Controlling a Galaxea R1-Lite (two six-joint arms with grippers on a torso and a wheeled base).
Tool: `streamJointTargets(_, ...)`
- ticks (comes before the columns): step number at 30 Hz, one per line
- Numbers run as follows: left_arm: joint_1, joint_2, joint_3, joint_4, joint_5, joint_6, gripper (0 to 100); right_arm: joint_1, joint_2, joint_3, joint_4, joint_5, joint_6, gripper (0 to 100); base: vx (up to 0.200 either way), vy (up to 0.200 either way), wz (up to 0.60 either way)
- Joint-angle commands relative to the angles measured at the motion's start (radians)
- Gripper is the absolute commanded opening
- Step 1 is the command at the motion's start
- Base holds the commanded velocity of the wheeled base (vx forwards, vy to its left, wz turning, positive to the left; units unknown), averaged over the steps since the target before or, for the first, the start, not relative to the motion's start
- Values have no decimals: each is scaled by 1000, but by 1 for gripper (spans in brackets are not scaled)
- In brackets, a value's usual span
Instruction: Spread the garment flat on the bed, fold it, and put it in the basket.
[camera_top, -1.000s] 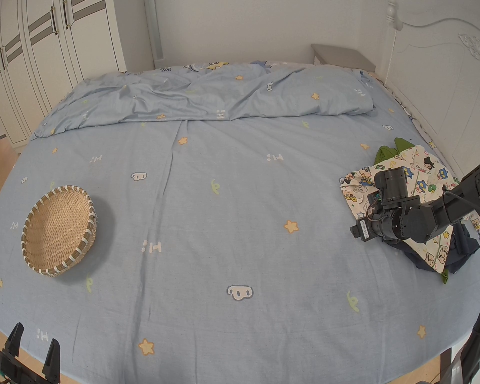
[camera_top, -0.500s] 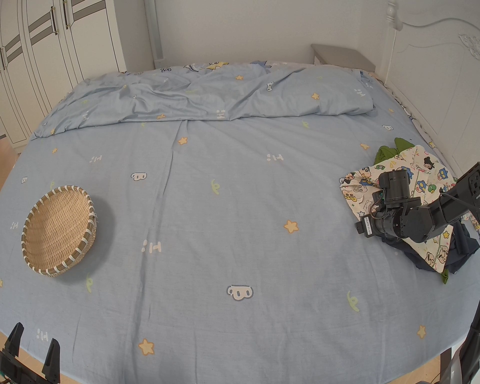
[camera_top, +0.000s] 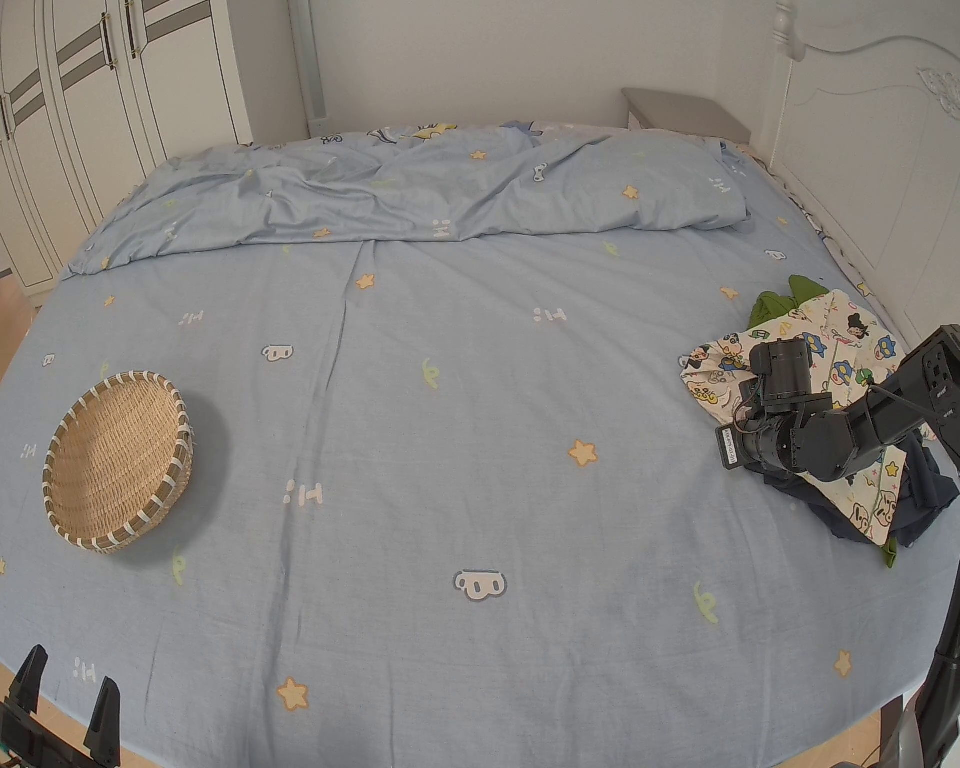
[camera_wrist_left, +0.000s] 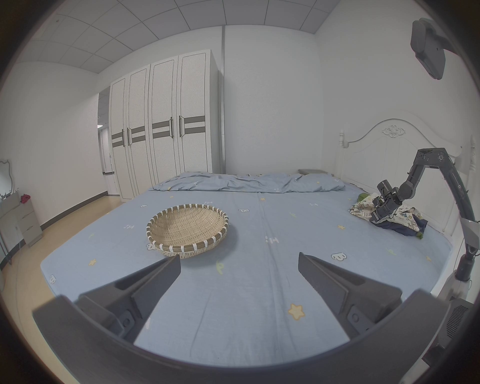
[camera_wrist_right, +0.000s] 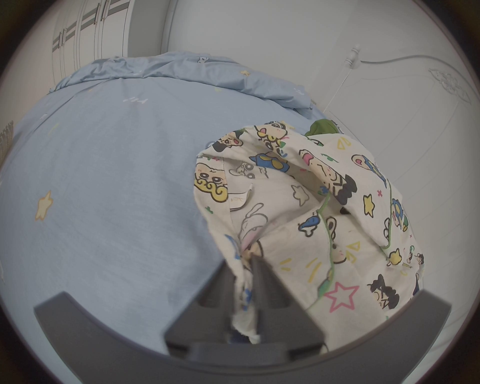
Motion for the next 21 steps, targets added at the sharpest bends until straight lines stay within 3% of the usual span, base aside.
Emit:
streamJointTargets(1, 0, -13, 18, -2, 0, 0, 100, 4, -22, 1, 2, -1, 0, 0, 0, 0, 0)
streamJointTargets(13, 0, -13, 18, 0, 0, 0, 100, 20, -146, 27, 26, 25, 1, 0, 0, 0, 0)
streamJointTargets(20, 0, -13, 18, 0, 0, 0, 100, 146, -304, 87, 132, 56, 76, 0, 0, 0, 0)
streamJointTargets(21, 0, -13, 18, -2, 2, 0, 100, 212, -345, 92, 184, 62, 133, 0, 0, 0, 0)
